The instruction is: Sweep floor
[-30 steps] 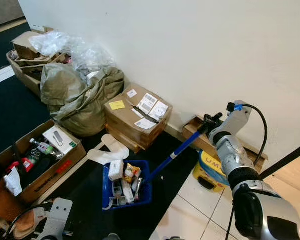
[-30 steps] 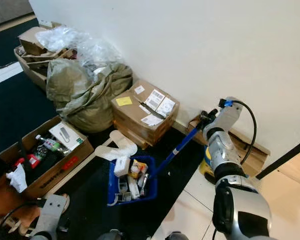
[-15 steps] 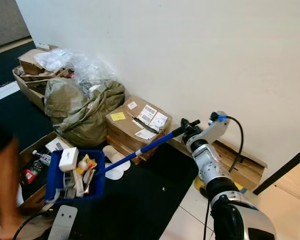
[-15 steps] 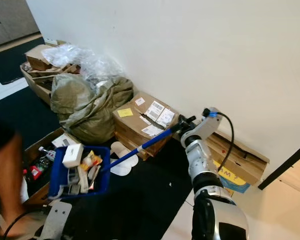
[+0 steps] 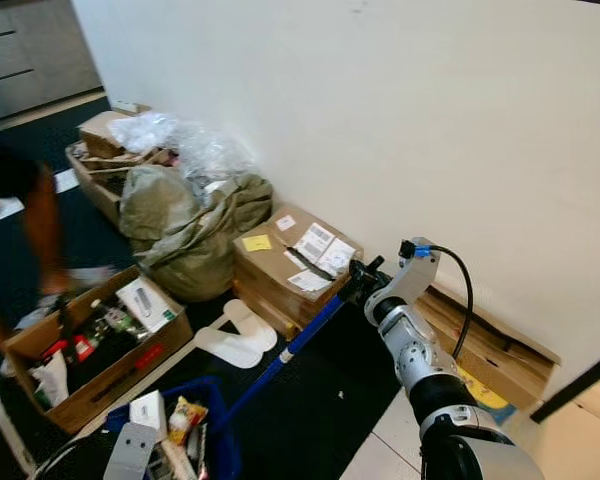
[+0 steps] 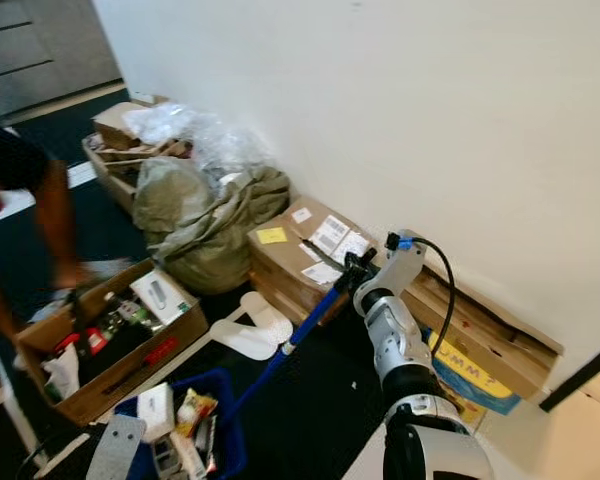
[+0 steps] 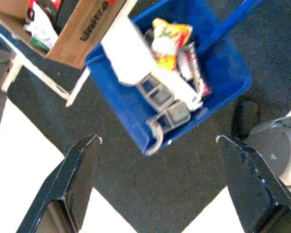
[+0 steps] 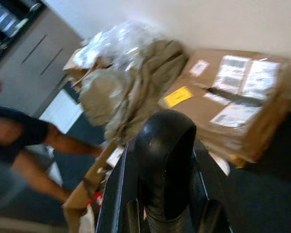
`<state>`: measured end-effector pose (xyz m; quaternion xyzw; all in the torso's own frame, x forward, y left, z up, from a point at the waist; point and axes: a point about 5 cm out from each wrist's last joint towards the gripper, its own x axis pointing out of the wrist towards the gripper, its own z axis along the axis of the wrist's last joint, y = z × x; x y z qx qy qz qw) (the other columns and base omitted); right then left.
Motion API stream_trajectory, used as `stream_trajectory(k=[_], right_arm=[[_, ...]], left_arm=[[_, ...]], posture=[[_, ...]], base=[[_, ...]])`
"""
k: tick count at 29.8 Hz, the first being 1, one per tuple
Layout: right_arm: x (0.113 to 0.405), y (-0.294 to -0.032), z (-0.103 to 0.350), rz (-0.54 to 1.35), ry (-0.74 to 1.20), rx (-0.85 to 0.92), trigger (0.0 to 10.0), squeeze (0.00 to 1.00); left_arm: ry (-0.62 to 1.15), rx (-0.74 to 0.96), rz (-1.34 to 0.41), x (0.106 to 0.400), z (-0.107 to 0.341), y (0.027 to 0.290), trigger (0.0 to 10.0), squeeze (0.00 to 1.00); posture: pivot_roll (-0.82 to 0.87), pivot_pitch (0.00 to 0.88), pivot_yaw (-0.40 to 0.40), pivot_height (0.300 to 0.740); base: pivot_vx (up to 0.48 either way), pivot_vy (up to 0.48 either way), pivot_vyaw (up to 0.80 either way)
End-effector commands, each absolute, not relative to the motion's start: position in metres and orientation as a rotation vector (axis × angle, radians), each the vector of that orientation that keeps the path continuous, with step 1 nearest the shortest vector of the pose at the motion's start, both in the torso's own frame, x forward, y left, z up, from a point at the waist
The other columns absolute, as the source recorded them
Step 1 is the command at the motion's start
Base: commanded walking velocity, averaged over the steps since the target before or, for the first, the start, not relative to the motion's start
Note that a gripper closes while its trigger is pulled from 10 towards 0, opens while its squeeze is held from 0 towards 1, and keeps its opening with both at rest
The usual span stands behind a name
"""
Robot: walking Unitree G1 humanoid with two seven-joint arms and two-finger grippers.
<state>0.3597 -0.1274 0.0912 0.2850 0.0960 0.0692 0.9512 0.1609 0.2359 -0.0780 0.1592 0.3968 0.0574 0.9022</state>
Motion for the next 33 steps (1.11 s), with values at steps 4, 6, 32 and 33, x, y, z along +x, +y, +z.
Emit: stream_trajectory(k=[4, 6, 32, 33], right_arm=[[0.358, -0.121, 0.093, 0.155, 0.190, 0.617, 10.0, 0.00], [0.357, -0.122, 0.091, 0.156, 0.197, 0.610, 10.0, 0.00], [0.352, -0.121, 0.092, 0.165, 0.232, 0.565, 10.0, 0.00], [0.352, -0.121, 0.092, 0.165, 0.232, 0.565, 10.0, 0.00]], left_arm=[[0.864, 0.320, 0.112, 0.152, -0.083, 0.235, 10.0, 0.00], [0.868, 0.314, 0.109, 0.152, -0.083, 0.234, 10.0, 0.00], [0.898, 0.242, 0.088, 0.148, -0.088, 0.225, 10.0, 0.00], [0.898, 0.242, 0.088, 0.148, -0.088, 0.225, 10.0, 0.00]], posture=[[0.06, 0.045, -0.018, 0.740], [0.05, 0.048, -0.024, 0.740], [0.05, 0.049, -0.048, 0.740], [0.05, 0.049, -0.048, 0.740]], base=[[0.000, 0.000, 0.80], [0.000, 0.000, 0.80], [0.000, 0.000, 0.80], [0.000, 0.000, 0.80]])
